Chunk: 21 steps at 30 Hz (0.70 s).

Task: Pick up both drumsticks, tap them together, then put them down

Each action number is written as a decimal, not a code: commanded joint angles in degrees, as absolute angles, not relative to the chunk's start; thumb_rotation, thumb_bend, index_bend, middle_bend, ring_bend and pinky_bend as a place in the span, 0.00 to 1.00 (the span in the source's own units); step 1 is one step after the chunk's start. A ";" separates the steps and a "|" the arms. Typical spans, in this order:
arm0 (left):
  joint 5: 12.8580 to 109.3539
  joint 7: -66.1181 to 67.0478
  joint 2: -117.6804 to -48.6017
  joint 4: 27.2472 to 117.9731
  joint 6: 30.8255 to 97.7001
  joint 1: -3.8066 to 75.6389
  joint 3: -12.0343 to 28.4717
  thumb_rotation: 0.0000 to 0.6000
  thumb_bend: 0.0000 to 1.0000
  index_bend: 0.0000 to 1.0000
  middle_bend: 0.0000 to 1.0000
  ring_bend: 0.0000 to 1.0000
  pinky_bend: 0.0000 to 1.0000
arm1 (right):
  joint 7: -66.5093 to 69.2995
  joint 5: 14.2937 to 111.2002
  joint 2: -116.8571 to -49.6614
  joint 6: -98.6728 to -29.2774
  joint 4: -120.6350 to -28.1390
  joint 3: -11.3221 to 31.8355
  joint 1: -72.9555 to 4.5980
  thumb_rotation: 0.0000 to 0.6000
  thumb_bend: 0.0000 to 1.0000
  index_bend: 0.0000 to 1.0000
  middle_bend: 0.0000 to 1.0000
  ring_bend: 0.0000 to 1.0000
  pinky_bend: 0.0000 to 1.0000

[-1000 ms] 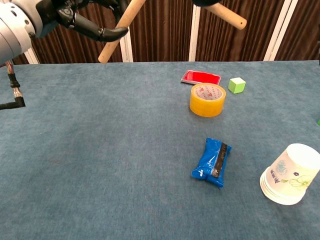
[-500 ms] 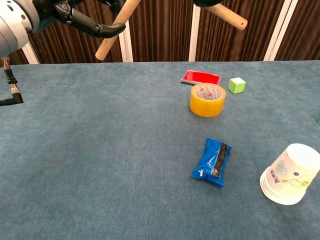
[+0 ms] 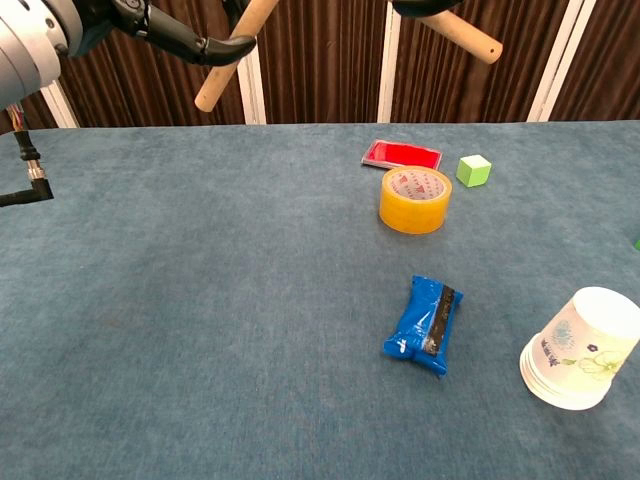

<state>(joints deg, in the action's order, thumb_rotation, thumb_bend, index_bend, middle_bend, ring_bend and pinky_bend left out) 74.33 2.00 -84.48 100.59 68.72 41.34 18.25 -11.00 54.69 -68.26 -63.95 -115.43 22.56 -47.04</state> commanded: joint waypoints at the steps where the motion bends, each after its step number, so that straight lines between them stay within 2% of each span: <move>1: 73.87 2.10 -84.40 100.59 68.58 41.27 18.18 1.00 0.52 0.66 0.62 0.12 0.00 | -10.71 55.17 -68.00 -63.90 -115.67 22.57 -46.93 1.00 0.45 0.74 0.65 0.51 0.16; 21: 73.21 3.43 -84.95 100.70 68.20 41.89 17.99 1.00 0.51 0.66 0.62 0.12 0.00 | -11.06 55.62 -67.72 -64.13 -116.71 22.29 -47.15 1.00 0.46 0.74 0.65 0.51 0.16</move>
